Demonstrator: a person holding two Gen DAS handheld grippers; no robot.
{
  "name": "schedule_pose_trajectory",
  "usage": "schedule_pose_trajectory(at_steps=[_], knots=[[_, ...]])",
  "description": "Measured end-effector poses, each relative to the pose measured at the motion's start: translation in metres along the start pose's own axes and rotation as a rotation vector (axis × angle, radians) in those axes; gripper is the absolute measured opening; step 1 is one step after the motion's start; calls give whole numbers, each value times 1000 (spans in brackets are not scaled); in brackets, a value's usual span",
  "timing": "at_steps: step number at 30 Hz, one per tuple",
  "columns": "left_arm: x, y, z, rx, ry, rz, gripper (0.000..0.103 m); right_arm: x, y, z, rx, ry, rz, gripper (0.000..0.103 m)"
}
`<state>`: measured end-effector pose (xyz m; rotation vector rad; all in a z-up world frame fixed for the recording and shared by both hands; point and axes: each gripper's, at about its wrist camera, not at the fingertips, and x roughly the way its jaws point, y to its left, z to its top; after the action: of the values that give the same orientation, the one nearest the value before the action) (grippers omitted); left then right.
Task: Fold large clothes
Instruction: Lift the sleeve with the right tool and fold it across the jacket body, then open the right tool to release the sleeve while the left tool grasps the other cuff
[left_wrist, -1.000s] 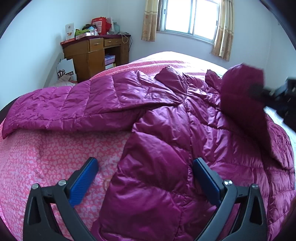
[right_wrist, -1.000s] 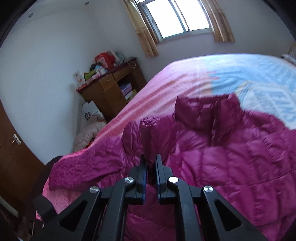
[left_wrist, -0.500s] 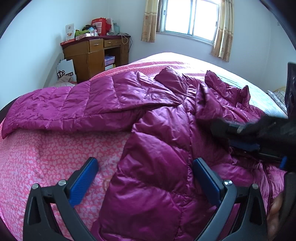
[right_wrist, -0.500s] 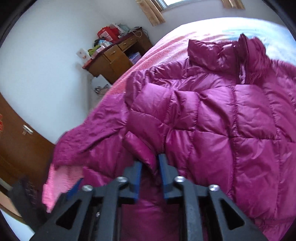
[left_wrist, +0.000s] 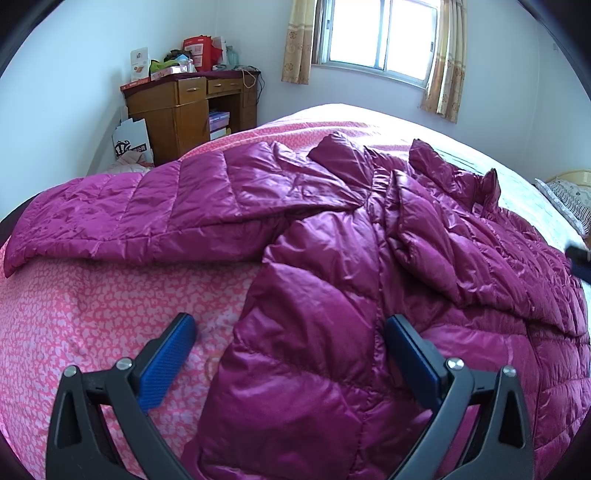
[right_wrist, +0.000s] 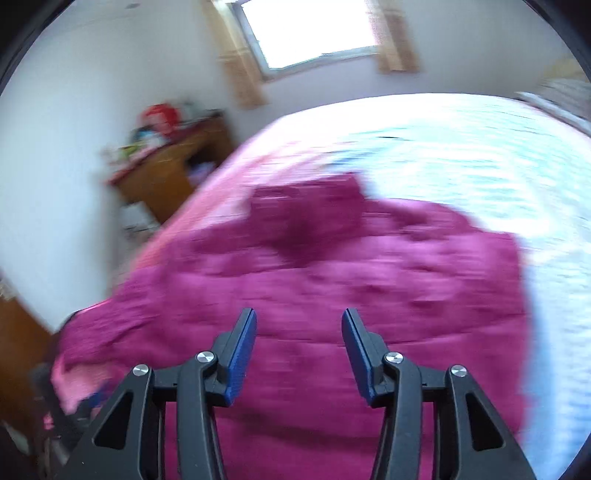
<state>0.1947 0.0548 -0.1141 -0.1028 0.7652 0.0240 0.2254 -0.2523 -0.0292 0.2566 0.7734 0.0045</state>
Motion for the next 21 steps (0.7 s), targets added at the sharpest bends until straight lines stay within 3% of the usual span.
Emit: schedule_pose_trajectory(at_steps=[2, 6, 15, 19, 21], knots=[[0, 0, 0, -2, -1, 1, 103, -1, -29, -6, 0, 14, -97, 50], [1, -1, 0, 4, 1, 9, 103, 9, -60, -24, 22, 50, -90, 50], [-2, -13, 20, 41, 80, 22, 103, 8, -50, -35, -34, -3, -125, 50], [-25, -27, 46, 7, 1, -23, 103, -1, -59, -36, 5, -41, -91, 50], [-23, -42, 59, 29, -14, -3, 103, -2, -59, -36, 8, -49, -88, 50]])
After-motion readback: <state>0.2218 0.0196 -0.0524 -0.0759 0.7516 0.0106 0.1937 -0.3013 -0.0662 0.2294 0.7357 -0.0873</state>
